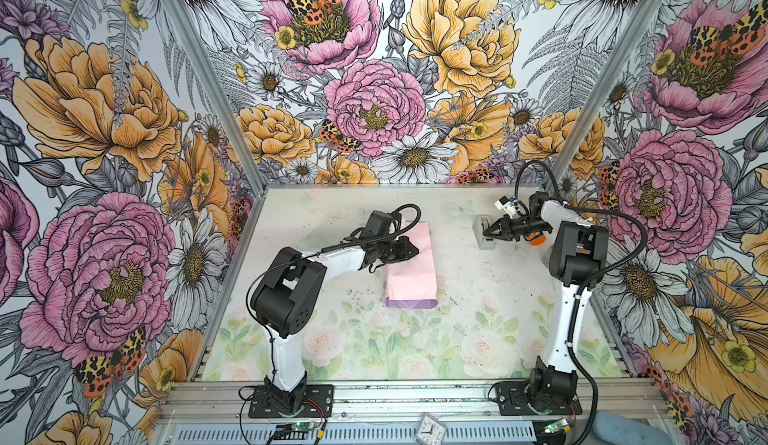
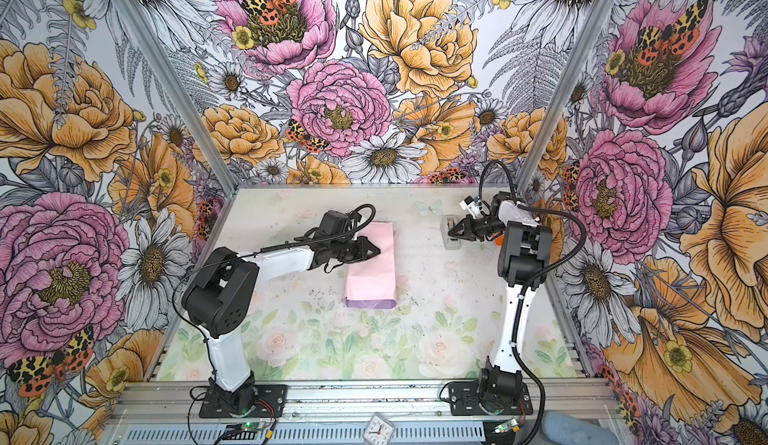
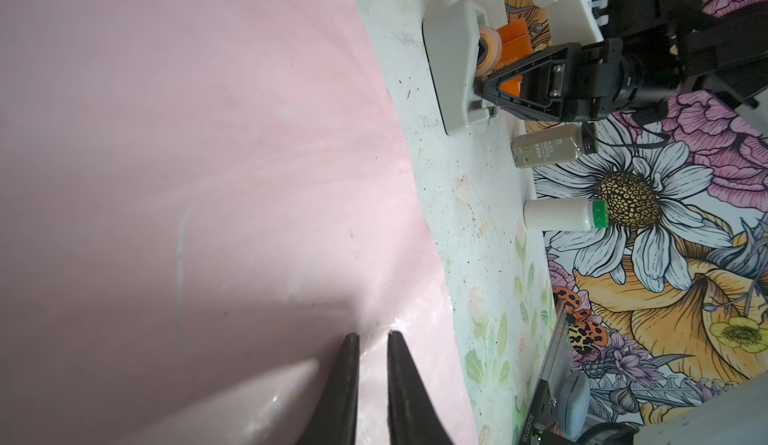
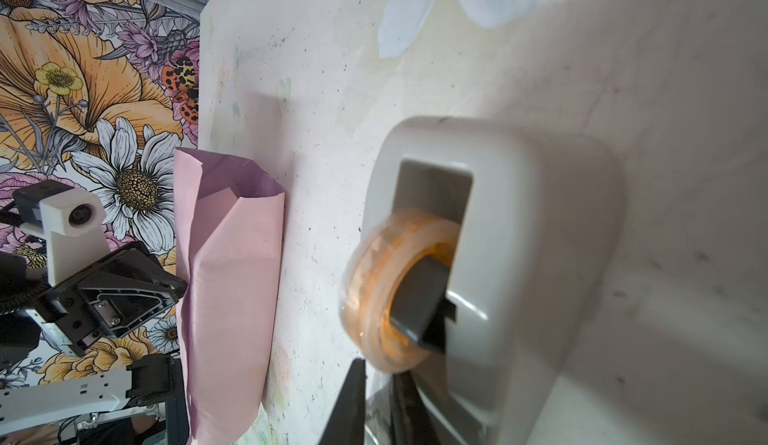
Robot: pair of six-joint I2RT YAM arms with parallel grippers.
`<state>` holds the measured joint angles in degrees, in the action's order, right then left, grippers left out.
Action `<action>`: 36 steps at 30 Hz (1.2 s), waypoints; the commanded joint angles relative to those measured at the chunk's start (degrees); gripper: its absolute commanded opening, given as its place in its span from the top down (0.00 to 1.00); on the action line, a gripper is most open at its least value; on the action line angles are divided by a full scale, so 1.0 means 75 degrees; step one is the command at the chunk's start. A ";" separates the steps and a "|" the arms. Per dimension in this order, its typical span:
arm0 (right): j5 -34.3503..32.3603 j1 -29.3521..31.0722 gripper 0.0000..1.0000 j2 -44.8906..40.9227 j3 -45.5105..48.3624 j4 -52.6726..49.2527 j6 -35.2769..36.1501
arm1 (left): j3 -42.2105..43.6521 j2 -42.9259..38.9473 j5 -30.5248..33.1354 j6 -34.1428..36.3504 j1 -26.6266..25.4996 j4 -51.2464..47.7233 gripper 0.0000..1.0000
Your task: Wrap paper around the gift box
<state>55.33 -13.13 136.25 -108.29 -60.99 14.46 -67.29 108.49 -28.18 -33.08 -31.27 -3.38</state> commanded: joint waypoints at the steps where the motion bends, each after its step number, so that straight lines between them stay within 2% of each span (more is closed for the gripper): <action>1: 0.0280 0.0004 0.87 0.0092 -0.0069 -0.0153 0.0104 | 0.0112 0.0256 0.0291 -0.0029 -0.0138 -0.0722 0.83; 5: 0.0337 0.0001 0.89 0.0049 -0.0080 -0.0153 0.0109 | 0.0111 0.0261 0.0291 -0.0021 -0.0134 -0.0722 0.83; 14: 0.0469 -0.0009 1.00 -0.0210 -0.0018 -0.0141 0.0042 | 0.0111 0.0219 0.0310 -0.0019 -0.0134 -0.0739 0.83; 26: 0.0249 -0.0026 1.00 -0.1153 0.0426 -0.0106 -0.0197 | 0.0106 0.0201 0.0354 0.0009 -0.0134 -0.0751 0.83; 36: -0.0273 -0.0035 1.00 -0.1674 0.0886 0.0209 -0.0990 | 0.0069 0.0224 0.0337 0.0007 -0.0133 -0.0727 0.83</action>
<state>54.24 -13.32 127.22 -102.87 -60.29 9.47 -67.40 108.49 -28.12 -33.08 -31.27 -3.57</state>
